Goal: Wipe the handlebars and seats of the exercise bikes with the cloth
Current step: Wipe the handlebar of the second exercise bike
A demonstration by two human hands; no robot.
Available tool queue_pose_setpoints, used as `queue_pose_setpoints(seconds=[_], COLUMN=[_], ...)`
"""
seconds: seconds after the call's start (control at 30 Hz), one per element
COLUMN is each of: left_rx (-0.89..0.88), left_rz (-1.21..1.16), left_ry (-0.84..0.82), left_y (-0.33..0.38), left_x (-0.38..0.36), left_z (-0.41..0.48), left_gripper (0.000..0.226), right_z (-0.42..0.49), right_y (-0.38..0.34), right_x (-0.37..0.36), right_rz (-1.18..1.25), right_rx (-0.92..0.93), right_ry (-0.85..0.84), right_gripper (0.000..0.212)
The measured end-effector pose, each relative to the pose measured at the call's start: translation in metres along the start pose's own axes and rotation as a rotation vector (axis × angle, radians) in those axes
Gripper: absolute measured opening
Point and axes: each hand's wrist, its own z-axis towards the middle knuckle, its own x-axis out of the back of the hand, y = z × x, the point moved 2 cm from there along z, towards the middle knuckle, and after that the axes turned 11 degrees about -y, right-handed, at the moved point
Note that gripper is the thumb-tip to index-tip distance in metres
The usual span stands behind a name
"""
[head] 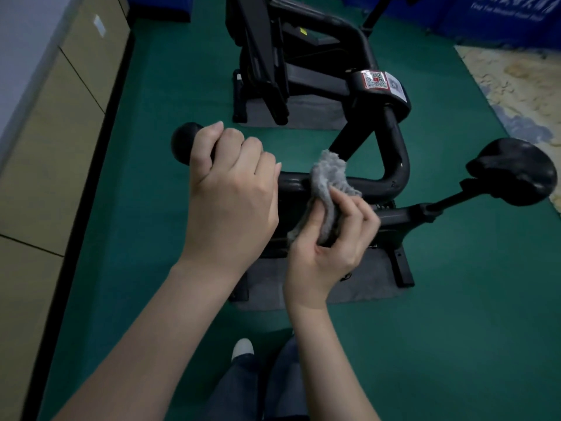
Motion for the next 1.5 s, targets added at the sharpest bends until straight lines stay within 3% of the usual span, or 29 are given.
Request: queue_pose_setpoints(seconds=[0.13,0.33,0.4,0.5,0.6,0.73,0.93,1.13,1.2,1.37,1.5], left_rx=[-0.014,-0.019,-0.02,-0.017,-0.022,-0.052,-0.044,-0.044,-0.031,-0.096,-0.108], left_rz=[0.007,-0.003,-0.008,-0.021,-0.018,-0.021,-0.037,-0.044,-0.094,-0.244,-0.213], left_ry=[-0.015,-0.006,0.001,0.006,0.005,-0.013,-0.028,-0.011,0.012,-0.006,-0.072], left_y=[-0.002,-0.003,-0.003,-0.002,-0.003,-0.005,-0.005,-0.003,0.0,0.023,0.032], left_x=[0.001,0.002,0.001,0.001,0.0,0.0,0.001,0.001,0.002,0.0,-0.01], left_z=[0.0,-0.001,-0.001,-0.001,-0.001,-0.002,-0.003,-0.003,-0.002,-0.001,-0.003], left_gripper=[0.035,0.034,0.033,0.033,0.033,0.032,0.029,0.029,0.028,0.025,0.03], right_z=[-0.021,-0.042,-0.029,-0.012,-0.013,-0.015,0.0,-0.007,-0.003,0.012,0.01], right_y=[-0.01,0.004,0.003,-0.011,-0.021,-0.021,0.001,-0.008,-0.006,0.008,0.006], right_x=[0.007,0.028,0.017,-0.006,-0.021,-0.025,-0.005,-0.013,-0.01,0.007,0.006], right_rz=[0.143,0.579,0.756,0.938,1.012,1.098,1.029,0.881,0.893,0.927,0.935], right_rx=[-0.133,-0.981,-1.101,-1.093,-1.111,-1.159,-1.066,-0.99,-1.021,-1.048,-1.047], right_ry=[-0.149,-0.046,-0.017,-0.128,-0.246,-0.427,-0.288,-0.577,-0.576,-0.386,-0.533], right_gripper=[0.012,0.014,0.019,0.013,0.021,0.014,0.018,0.015,0.012,0.01,0.008])
